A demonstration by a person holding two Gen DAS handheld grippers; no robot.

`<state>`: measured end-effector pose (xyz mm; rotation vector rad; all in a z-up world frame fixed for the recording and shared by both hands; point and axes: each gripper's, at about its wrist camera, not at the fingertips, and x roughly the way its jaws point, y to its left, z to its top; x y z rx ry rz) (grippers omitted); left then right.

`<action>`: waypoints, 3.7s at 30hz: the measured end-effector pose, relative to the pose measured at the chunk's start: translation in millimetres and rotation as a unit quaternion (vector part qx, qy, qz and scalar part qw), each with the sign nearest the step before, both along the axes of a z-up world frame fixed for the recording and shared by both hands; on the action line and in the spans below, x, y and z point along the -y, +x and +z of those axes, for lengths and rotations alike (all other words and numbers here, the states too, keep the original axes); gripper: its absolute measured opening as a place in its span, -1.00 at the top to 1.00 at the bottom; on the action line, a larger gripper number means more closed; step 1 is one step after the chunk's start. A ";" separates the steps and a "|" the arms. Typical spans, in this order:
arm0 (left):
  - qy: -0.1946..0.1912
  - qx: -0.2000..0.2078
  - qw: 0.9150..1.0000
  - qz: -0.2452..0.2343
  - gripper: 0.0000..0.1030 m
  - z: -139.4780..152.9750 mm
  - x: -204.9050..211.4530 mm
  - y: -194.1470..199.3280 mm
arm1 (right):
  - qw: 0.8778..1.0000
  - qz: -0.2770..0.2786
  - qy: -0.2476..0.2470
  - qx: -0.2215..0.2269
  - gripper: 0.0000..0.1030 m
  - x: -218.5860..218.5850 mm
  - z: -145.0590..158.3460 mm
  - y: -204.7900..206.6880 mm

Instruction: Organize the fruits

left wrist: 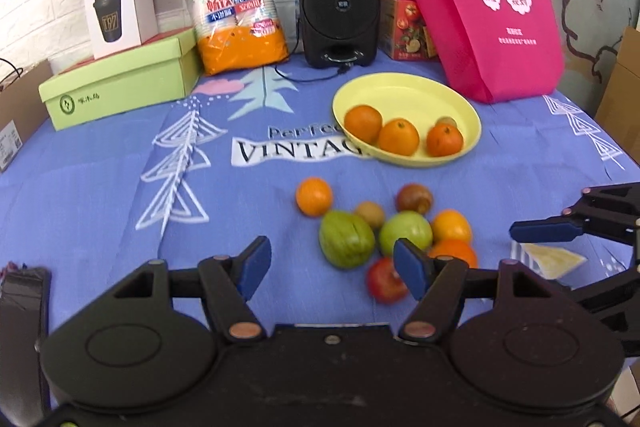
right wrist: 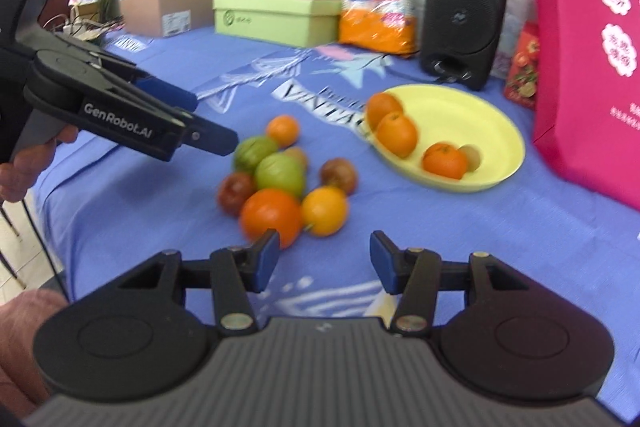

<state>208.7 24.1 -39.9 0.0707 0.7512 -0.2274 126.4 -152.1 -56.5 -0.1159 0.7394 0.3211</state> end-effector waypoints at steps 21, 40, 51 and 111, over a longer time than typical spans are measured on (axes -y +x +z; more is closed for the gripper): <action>-0.013 -0.040 0.999 -0.017 -0.33 -35.5 15.4 -6.3 | 1.000 0.017 0.002 -0.018 -0.23 -15.9 -12.5 -13.1; -0.010 -0.024 0.999 -0.028 0.25 -44.8 18.4 11.1 | 1.000 0.019 0.002 -0.020 -0.32 -20.3 -15.9 -5.1; -0.005 -0.022 1.000 -0.019 0.40 -45.0 -1.5 9.5 | 1.000 0.015 0.005 -0.024 -0.31 -31.3 -20.2 18.1; -0.007 0.039 0.996 -0.085 0.39 25.3 45.2 67.4 | 0.997 -0.065 -0.002 0.048 0.28 50.0 29.9 42.5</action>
